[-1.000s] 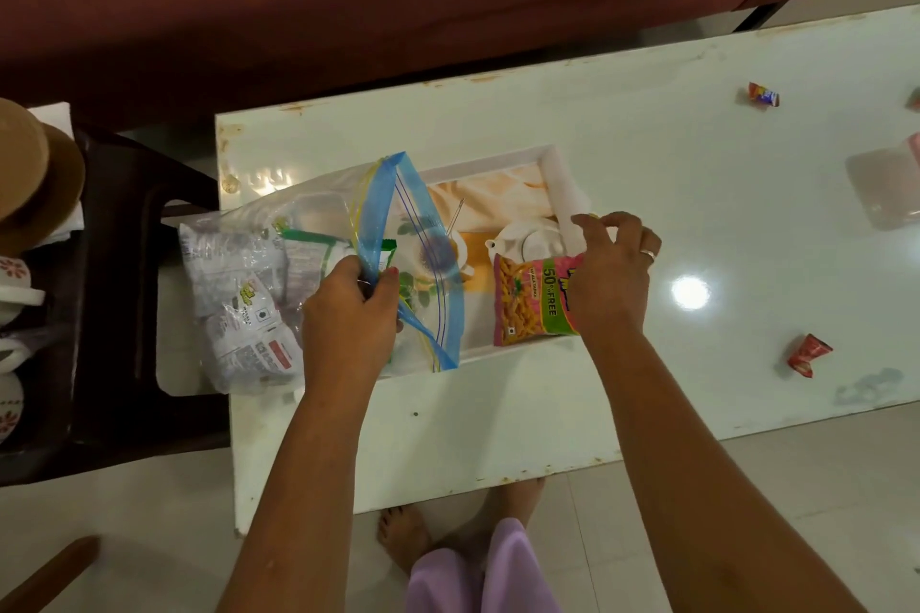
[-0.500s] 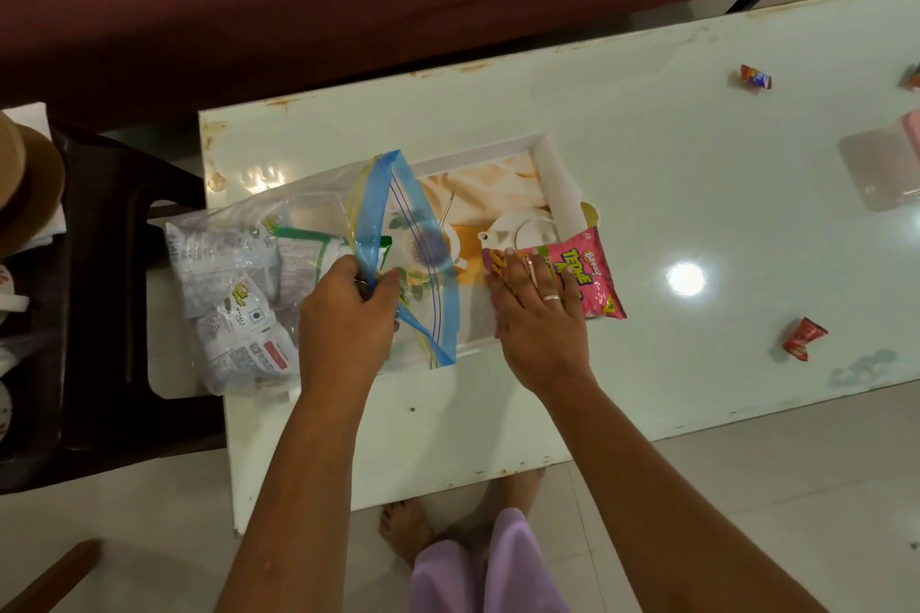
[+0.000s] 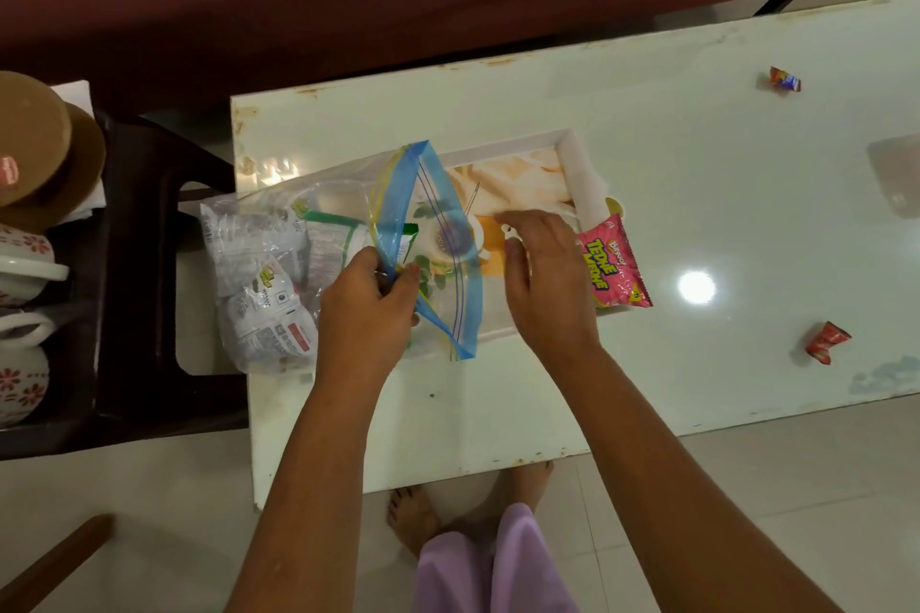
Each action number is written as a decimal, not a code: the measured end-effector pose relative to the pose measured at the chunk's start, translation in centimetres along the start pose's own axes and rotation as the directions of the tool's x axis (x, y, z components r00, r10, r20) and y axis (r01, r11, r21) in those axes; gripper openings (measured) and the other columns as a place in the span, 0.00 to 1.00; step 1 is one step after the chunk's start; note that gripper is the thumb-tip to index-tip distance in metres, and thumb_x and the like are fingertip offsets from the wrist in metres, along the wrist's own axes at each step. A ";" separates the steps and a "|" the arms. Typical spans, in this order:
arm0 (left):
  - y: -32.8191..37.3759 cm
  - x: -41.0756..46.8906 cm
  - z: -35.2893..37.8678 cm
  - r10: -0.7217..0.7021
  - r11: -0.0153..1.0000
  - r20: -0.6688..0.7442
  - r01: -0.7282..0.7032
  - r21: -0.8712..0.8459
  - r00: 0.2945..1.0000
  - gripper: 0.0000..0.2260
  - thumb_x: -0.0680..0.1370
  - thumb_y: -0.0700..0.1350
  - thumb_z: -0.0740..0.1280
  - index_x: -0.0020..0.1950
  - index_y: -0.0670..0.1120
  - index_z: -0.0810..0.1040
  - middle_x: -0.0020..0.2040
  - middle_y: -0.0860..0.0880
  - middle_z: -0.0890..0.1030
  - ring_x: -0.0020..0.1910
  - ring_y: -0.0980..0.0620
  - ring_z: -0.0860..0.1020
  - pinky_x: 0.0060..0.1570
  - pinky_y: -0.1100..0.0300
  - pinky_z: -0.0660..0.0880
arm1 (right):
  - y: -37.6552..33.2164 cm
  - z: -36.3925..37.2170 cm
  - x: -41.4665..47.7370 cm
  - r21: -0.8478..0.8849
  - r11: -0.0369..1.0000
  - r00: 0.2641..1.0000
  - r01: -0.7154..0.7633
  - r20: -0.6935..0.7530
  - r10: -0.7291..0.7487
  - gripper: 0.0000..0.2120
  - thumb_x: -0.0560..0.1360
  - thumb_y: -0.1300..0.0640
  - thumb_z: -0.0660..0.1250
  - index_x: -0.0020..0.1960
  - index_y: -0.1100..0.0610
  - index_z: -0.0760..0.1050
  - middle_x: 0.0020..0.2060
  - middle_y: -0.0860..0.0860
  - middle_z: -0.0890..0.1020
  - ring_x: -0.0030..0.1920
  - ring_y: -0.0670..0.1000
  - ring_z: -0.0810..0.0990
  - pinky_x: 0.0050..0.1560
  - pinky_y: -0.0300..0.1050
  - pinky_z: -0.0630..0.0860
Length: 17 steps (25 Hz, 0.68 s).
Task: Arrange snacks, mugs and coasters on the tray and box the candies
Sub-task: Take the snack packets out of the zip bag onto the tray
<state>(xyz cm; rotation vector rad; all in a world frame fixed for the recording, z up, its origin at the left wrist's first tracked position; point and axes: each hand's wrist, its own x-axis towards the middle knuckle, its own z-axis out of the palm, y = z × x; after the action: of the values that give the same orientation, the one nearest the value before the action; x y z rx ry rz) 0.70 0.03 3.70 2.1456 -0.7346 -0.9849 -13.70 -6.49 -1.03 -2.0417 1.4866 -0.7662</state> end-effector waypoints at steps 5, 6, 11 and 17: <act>0.2 -0.8 -1.4 0.009 1.000 0.023 -0.009 -0.011 1.000 0.07 0.76 0.45 0.66 0.45 0.41 0.74 0.38 0.41 0.80 0.34 0.48 0.82 0.45 0.42 0.79 | -5.1 2.6 2.0 -0.048 0.982 0.792 0.180 0.600 -0.116 0.29 0.71 0.73 0.59 0.68 0.52 0.68 0.68 0.54 0.69 0.66 0.58 0.68 0.63 0.50 0.70; 0.3 -0.9 -1.8 0.017 1.000 0.025 -0.017 0.000 1.000 0.06 0.76 0.45 0.65 0.45 0.43 0.75 0.38 0.42 0.80 0.35 0.47 0.82 0.45 0.42 0.79 | -5.3 3.5 1.8 -0.109 0.966 0.739 0.235 0.666 -0.105 0.31 0.72 0.72 0.59 0.71 0.50 0.64 0.72 0.54 0.63 0.68 0.59 0.64 0.63 0.53 0.71; 0.1 -1.0 -3.4 0.063 0.997 0.008 -0.063 0.039 0.998 0.06 0.75 0.48 0.65 0.44 0.46 0.75 0.38 0.44 0.81 0.38 0.45 0.82 0.47 0.43 0.78 | -6.0 6.7 1.3 -0.296 0.893 0.799 0.338 0.592 -0.106 0.25 0.78 0.63 0.57 0.73 0.50 0.58 0.72 0.60 0.59 0.59 0.64 0.72 0.56 0.54 0.73; -0.2 -1.0 -4.4 0.092 0.994 -0.026 -0.091 0.054 0.995 0.07 0.76 0.47 0.64 0.43 0.43 0.74 0.37 0.43 0.79 0.38 0.44 0.79 0.40 0.49 0.77 | -6.9 6.5 0.8 -0.193 0.907 0.799 0.374 0.563 -0.210 0.12 0.77 0.60 0.60 0.60 0.55 0.73 0.51 0.57 0.72 0.48 0.59 0.75 0.36 0.48 0.69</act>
<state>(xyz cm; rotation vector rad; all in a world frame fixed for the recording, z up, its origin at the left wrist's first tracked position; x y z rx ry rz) 3.68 2.32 6.16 2.1464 -0.8458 -0.8944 -4.33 -4.90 -0.94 -2.4830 1.0125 -0.0396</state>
